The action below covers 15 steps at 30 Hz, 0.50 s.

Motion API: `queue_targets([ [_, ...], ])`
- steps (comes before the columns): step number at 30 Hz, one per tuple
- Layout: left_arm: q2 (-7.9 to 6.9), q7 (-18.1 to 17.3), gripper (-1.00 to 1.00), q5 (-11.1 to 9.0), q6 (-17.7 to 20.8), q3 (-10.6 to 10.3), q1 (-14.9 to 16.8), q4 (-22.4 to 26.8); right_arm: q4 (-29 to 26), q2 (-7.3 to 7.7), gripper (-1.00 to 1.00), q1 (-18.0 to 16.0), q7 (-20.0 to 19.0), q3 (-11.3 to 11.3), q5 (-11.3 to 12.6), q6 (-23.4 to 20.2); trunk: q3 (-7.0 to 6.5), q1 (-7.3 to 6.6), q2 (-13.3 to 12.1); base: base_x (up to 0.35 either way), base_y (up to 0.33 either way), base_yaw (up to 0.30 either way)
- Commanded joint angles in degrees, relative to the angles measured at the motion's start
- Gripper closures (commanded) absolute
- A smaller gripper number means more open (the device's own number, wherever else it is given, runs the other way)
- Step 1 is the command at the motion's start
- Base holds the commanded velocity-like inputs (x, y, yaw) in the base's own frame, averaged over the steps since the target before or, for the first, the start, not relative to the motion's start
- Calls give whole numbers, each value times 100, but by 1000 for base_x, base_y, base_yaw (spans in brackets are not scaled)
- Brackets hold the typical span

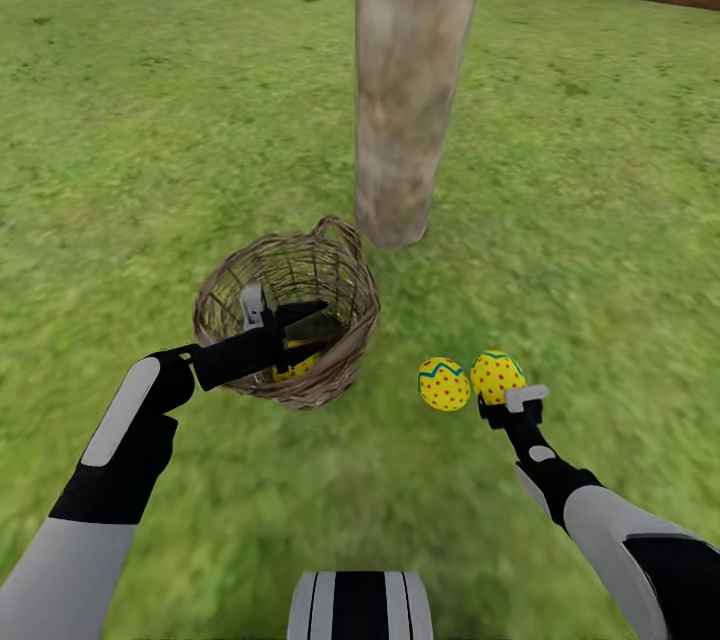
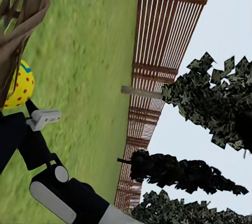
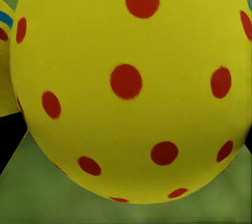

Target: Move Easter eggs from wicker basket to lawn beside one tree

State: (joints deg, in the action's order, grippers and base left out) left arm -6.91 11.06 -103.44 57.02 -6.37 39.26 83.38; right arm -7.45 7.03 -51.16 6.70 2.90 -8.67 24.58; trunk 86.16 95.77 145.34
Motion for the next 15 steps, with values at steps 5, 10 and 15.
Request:
queue_targets([
  [5,2,46,-100,-70,3,1,-144,-24,82,2,100,-11,55,45,-38,-27,3,-1,2,0,0,0],
  [10,-3,46,-100,-71,3,4,-207,-28,77,-3,100,35,68,44,-32,-32,3,-1,2,0,0,0],
  [15,-3,46,-100,-71,3,4,-210,-26,71,0,-100,36,76,36,-25,-32,3,-1,2,0,0,0],
])
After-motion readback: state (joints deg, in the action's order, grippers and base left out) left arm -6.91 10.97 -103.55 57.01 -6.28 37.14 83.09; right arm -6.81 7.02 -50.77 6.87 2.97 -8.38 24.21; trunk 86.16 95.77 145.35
